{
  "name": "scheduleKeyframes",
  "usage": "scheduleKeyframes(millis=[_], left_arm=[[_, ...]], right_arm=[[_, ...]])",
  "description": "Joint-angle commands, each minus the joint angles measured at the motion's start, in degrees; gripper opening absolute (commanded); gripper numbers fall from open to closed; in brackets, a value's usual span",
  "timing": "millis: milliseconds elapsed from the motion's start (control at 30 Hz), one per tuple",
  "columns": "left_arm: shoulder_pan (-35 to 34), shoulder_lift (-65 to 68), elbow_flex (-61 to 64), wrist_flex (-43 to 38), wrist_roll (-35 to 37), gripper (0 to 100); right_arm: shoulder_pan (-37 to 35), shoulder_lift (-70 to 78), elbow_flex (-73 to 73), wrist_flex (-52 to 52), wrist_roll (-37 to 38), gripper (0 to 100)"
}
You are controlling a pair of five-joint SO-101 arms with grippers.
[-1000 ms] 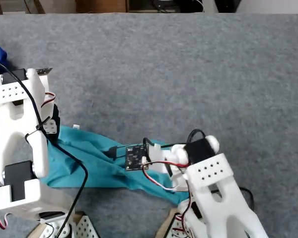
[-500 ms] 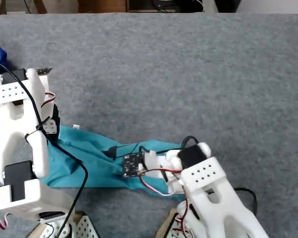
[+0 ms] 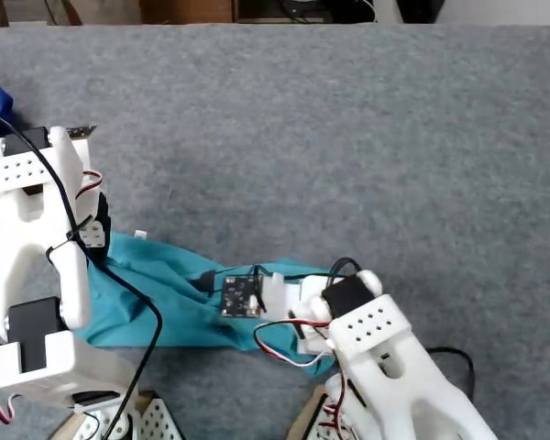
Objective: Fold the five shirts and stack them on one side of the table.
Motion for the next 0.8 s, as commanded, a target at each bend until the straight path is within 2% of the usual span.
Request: scheduleKeyframes(millis=[0,167,333,567,767], left_arm=[[-0.4,-2.1,-2.1,0.6,-0.1,2],[-0.4,-2.1,-2.1,0.6,-0.1,2],[-0.4,-2.1,-2.1,0.6,-0.1,2],[-0.4,-2.1,-2.1,0.6,-0.1,2],[-0.4,-2.1,-2.1,0.6,-0.1,2]], right_arm=[[1.3,-1.0,-3.9,-0.4,-0.9,0.5],[9.2,-0.8,-10.9,-0.4,-0.1,0.5],[14.9,-0.8,-17.2,0.4,4.3,0.5],[16.7,-0.7,-16.4,-6.0,7.6,0.8],[18.5,-1.2,-15.5,-6.9,6.0,11.2]])
